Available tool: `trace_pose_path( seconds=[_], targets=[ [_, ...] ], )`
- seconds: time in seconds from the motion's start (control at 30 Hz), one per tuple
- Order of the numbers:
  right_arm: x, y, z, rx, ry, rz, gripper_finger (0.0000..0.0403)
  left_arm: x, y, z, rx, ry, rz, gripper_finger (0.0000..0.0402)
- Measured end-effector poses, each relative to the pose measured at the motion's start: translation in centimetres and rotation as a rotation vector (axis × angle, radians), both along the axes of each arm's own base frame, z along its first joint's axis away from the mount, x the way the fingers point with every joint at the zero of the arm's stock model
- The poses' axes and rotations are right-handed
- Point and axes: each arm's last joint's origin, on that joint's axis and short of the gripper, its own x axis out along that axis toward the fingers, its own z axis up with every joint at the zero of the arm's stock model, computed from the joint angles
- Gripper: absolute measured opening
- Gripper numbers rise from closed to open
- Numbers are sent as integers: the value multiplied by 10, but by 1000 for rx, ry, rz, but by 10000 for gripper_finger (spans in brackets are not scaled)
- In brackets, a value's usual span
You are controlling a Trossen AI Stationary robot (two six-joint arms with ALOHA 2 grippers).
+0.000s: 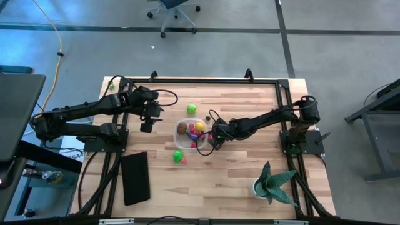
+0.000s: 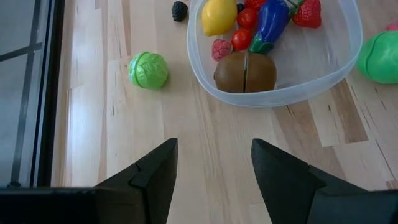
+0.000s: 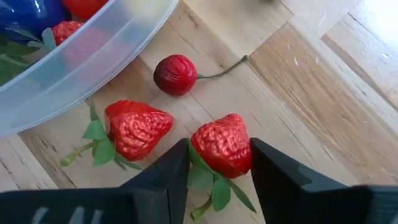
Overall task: Pick and placing Produce into tupperware
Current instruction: Put the right strawberry into the transparent bin
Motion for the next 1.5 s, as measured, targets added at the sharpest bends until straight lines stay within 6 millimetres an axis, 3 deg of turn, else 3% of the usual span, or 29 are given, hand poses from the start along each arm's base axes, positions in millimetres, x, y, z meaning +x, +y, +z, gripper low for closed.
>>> trace_pose_path(
  seconds=[0.17, 0.33, 0.63, 0.8, 1.0, 1.2, 1.5],
  targets=[
    [-2, 0, 7, -7, -9, -3, 134, 0, 0, 0, 0, 0, 0, 193],
    [-7, 2, 31, -58, -72, 3, 134, 0, 0, 0, 0, 0, 0, 193],
    [8, 7, 73, -164, -381, 186, 134, 0, 0, 0, 0, 0, 0, 193],
    [26, 3, 71, -158, -376, 268, 134, 0, 0, 0, 0, 0, 0, 193],
    [62, 4, 65, -198, -223, 370, 134, 0, 0, 0, 0, 0, 0, 193],
    [91, -9, 51, -212, -76, 394, 134, 0, 0, 0, 0, 0, 0, 193],
    [102, -22, 34, -174, -11, 400, 134, 0, 0, 0, 0, 0, 0, 193]
  ],
)
